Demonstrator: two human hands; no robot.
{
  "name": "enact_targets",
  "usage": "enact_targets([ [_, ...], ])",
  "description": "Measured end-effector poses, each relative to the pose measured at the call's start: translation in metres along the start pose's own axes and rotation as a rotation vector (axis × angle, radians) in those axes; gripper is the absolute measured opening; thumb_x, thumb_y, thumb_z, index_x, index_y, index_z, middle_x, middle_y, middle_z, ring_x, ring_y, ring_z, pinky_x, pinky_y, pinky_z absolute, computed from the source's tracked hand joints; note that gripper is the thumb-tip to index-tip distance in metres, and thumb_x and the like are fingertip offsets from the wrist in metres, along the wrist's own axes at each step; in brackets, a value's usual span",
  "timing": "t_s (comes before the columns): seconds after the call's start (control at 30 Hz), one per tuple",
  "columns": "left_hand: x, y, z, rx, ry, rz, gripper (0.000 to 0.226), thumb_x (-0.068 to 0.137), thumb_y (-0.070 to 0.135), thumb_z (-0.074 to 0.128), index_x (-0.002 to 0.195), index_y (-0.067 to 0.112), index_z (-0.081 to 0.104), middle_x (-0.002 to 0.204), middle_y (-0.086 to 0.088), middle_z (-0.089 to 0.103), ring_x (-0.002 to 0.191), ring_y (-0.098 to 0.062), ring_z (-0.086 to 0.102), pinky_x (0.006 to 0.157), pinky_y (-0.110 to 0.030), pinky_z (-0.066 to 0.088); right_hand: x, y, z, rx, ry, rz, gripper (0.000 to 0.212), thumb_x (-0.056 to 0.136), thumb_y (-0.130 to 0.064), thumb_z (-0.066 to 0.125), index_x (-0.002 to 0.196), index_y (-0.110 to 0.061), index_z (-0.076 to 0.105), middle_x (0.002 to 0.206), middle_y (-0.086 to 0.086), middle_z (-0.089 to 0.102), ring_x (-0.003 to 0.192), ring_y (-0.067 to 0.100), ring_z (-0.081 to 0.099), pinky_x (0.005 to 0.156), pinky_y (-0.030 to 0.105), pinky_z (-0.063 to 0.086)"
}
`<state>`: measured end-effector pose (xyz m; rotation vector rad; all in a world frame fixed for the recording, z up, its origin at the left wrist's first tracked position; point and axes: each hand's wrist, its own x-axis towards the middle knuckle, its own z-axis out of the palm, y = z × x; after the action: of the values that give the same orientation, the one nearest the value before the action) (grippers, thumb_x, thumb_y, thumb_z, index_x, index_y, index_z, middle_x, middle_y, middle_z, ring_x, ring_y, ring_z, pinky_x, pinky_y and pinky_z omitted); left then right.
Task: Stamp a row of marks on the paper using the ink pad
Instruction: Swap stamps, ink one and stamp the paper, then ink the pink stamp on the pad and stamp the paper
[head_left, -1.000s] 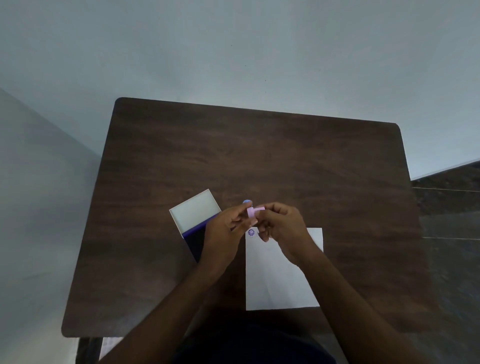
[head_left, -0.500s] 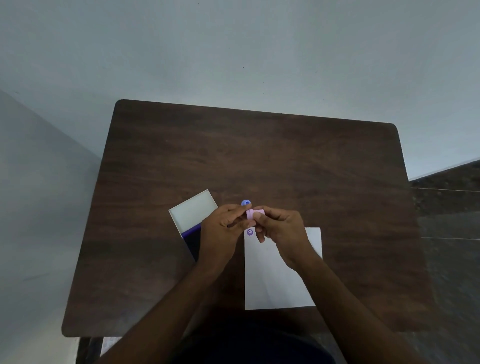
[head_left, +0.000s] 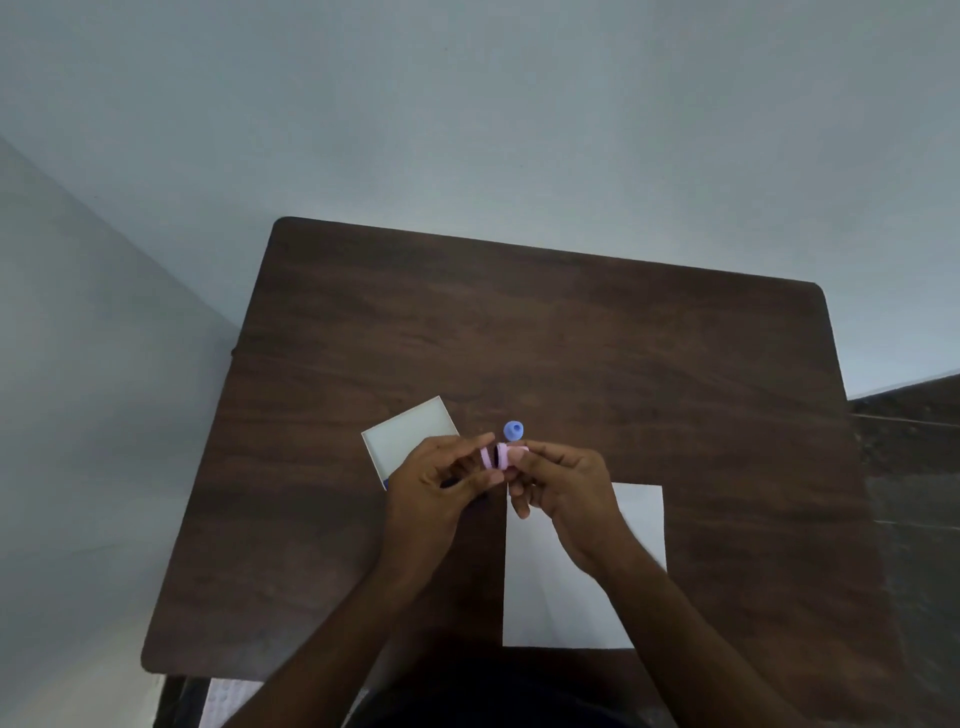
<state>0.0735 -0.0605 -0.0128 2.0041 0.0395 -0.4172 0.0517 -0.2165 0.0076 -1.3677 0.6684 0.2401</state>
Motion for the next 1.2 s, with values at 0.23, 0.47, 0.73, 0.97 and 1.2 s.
enact_targets([
  [0.23,-0.027,-0.024,-0.033,-0.151,0.045,-0.101,0.034,0.075,0.029,0.075,0.107,0.029,0.068,0.104,0.013,0.071,0.095,-0.001,0.065,0.087,-0.015,0.051,-0.008,0.004,0.026,0.03,-0.106,0.107,0.014,0.084,-0.013,0.067,0.094,-0.006,0.075,0.081,0.023,0.07,0.062,0.029,0.059,0.055,0.035,0.051],
  [0.47,-0.045,-0.057,-0.054,-0.211,0.17,-0.233,0.025,0.081,0.018,0.072,0.102,0.029,0.065,0.098,0.014,0.07,0.092,0.003,0.065,0.08,-0.015,0.054,-0.008,0.004,0.047,0.043,-0.207,0.213,0.018,0.085,-0.01,0.064,0.097,-0.001,0.072,0.082,0.02,0.07,0.062,0.023,0.061,0.053,0.033,0.05],
  [0.73,-0.053,-0.112,-0.057,0.059,0.319,-0.213,0.023,0.075,0.036,0.076,0.089,0.044,0.059,0.093,0.028,0.057,0.096,-0.004,0.055,0.087,-0.028,0.046,-0.014,0.006,0.067,-0.001,-0.277,0.223,0.019,0.083,-0.008,0.064,0.098,0.0,0.072,0.084,0.021,0.07,0.062,0.024,0.062,0.05,0.031,0.05],
  [0.97,-0.053,-0.147,-0.053,0.259,0.448,-0.258,0.027,0.071,0.043,0.077,0.096,0.037,0.066,0.103,0.013,0.063,0.104,-0.013,0.05,0.092,-0.039,0.043,-0.018,0.008,0.074,-0.011,-0.295,0.234,0.017,0.082,-0.006,0.064,0.095,0.0,0.073,0.081,0.02,0.07,0.06,0.024,0.062,0.048,0.03,0.051],
  [1.2,-0.054,-0.15,-0.052,0.302,0.42,-0.289,0.031,0.076,0.047,0.071,0.103,0.037,0.062,0.113,0.01,0.056,0.111,-0.014,0.044,0.094,-0.037,0.04,-0.02,0.009,0.079,-0.016,-0.283,0.286,0.015,0.085,-0.005,0.062,0.095,0.002,0.072,0.077,0.018,0.07,0.057,0.022,0.061,0.046,0.028,0.05],
])
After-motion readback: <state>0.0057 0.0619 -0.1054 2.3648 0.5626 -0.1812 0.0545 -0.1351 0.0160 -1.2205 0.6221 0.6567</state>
